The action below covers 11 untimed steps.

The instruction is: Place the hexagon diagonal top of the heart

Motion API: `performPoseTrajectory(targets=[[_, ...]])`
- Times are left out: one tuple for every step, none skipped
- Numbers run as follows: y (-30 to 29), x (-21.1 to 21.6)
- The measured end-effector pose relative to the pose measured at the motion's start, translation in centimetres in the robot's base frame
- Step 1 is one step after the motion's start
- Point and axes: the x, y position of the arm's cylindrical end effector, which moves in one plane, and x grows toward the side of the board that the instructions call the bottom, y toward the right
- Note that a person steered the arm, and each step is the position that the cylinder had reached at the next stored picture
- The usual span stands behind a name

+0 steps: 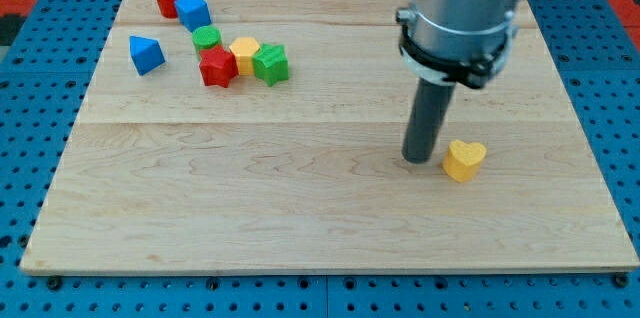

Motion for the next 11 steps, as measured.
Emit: performPoseTrajectory(targets=[[-9.0, -0.1], [-17.2, -1.9], [-18.5, -7.2], [-19.5, -11.3], [-19.4, -15.3], [-17.1, -17.4], [-20.7, -18.2], [-16.8, -23.0], [-10.7, -25.9], [0.5, -23.6], [0.8, -24.1]])
